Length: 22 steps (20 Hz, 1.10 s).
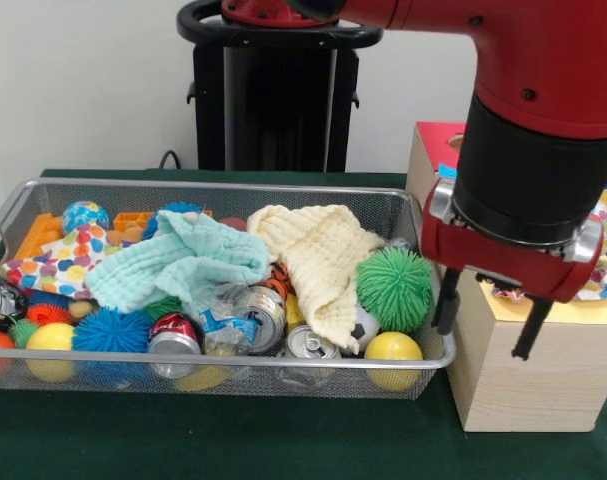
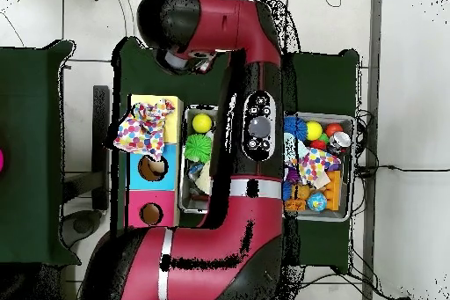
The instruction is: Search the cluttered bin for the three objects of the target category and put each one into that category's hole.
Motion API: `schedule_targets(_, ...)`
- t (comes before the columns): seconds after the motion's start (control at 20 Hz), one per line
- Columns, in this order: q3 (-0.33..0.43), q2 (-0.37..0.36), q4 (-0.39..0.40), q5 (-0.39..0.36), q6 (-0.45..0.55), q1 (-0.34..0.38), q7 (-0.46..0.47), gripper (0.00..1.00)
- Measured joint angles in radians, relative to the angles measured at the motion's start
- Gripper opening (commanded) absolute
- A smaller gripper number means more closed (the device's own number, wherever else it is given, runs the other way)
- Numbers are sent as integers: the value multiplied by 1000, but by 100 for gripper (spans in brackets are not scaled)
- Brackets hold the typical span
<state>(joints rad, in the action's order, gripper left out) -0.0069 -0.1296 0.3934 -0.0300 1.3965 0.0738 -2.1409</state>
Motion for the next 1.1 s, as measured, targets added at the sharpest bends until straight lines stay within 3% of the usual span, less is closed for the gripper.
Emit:
schedule_targets(0.5, -44, -8, 13, -10, 0, -17, 0, 100)
schedule_targets(0.85, -56, -89, 109, -11, -65, -26, 0, 100)
schedule_targets(1.1, -71, -177, 218, -11, -150, -30, 0, 100)
